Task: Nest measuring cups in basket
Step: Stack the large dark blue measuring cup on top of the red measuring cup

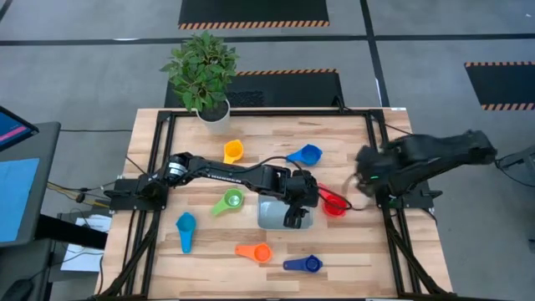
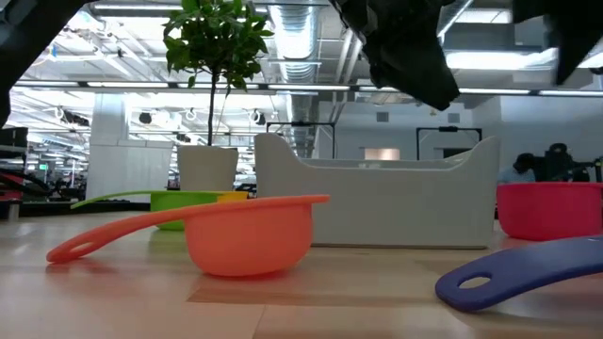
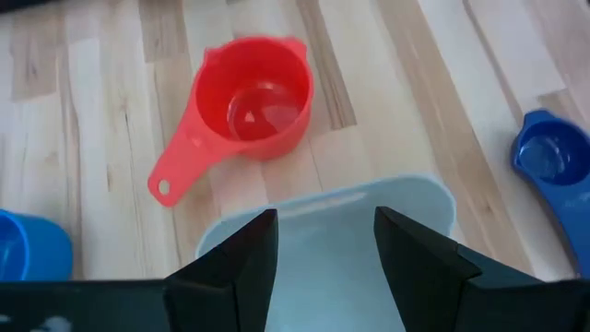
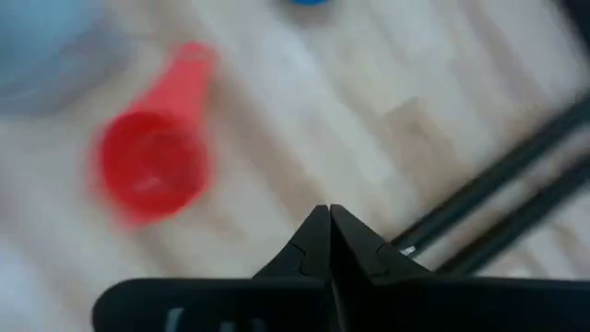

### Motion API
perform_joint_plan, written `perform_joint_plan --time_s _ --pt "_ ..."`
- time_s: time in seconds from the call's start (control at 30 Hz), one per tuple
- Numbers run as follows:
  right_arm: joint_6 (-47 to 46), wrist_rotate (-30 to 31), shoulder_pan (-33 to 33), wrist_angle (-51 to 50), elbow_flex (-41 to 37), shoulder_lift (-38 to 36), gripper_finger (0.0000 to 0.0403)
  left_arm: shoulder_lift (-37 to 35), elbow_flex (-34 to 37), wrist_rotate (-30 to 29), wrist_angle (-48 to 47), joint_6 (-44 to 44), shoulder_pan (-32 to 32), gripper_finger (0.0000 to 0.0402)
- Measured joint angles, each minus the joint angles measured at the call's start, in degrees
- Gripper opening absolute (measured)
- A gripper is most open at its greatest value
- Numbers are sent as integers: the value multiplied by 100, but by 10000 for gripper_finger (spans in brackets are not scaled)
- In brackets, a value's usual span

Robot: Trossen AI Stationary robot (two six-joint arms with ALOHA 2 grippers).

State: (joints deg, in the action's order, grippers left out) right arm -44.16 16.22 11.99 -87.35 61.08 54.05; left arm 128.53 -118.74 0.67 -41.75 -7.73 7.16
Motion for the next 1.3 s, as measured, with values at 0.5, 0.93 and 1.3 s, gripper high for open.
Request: perform_joint_plan --time_s 0.5,0.93,1.3 --pt "-2226 -1169 2827 661 -647 -2043 19 -7 0 65 1103 -362 -219 173" --pt "-2186 13 4288 2153 -1375 -1739 16 267 3 361 1730 -408 -560 173" --pt "-2177 641 4389 2181 -1373 -1001 36 747 -403 305 1678 -560 -555 173"
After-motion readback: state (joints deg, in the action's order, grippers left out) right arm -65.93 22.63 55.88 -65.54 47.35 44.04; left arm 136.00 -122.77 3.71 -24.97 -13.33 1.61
